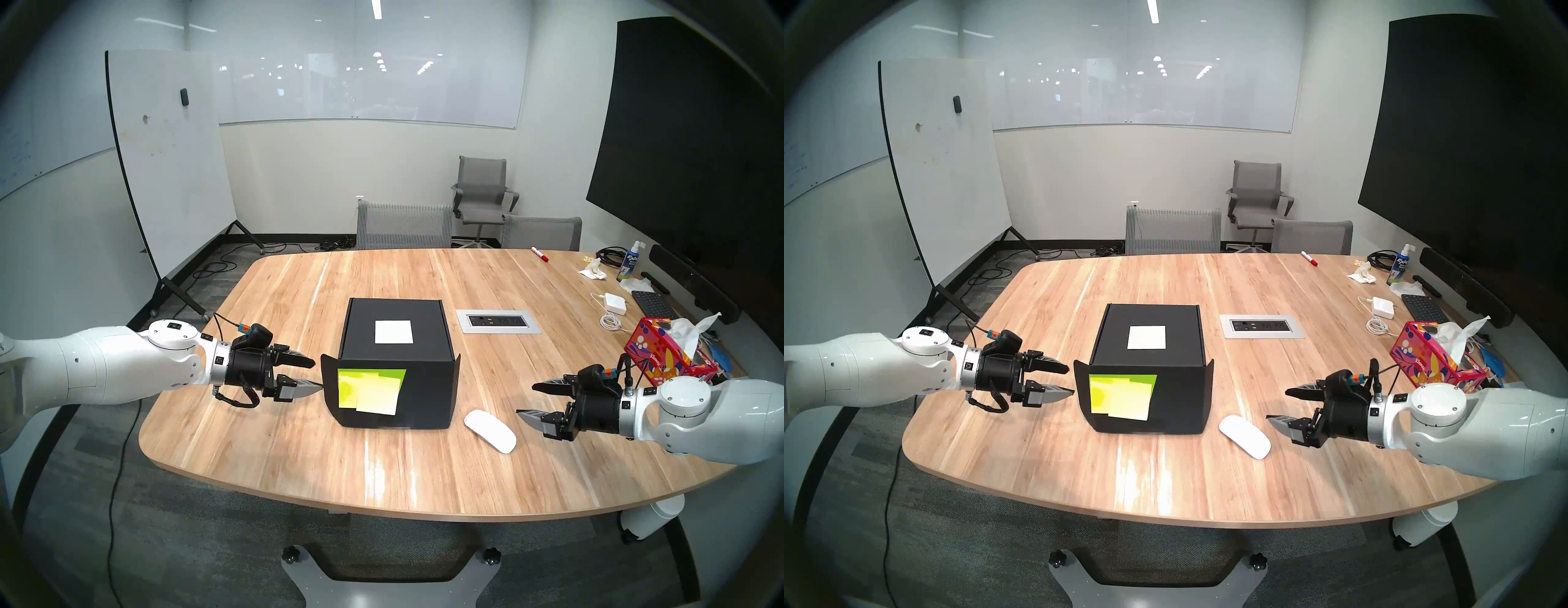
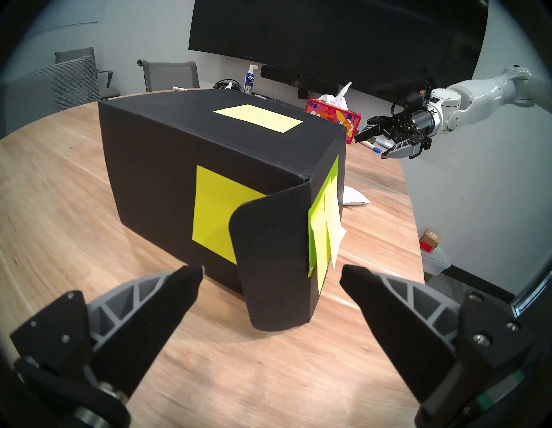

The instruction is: Open the box and place the mouse inside

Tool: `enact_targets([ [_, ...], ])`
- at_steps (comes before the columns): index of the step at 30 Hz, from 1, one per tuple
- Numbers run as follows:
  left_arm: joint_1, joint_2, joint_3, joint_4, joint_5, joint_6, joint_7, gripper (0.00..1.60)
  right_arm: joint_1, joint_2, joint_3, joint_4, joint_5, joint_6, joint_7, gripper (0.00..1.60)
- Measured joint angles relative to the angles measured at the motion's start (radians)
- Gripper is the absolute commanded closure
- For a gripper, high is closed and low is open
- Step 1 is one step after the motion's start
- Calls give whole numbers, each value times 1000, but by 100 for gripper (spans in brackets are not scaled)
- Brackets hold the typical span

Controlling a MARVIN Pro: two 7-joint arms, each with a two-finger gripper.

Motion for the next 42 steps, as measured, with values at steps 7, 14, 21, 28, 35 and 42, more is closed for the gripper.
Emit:
enact_targets([
  [7,4,-12,1,11,-1,-1,-4,0,0,0,0,0,0,0,0,0],
  [14,5,-23,1,3,0,-3,7,0,0,0,0,0,0,0,0,0],
  [21,6,-29,3,-15,5,-9,30,0,0,0,0,0,0,0,0,0],
  [28,5,-30,6,-27,10,-9,30,0,0,0,0,0,0,0,0,0],
  [35,0,-21,11,-44,12,17,18,73,0,0,0,0,0,0,0,0],
  [42,-5,-5,13,-47,18,41,-6,160,0,0,0,0,0,0,0,0],
])
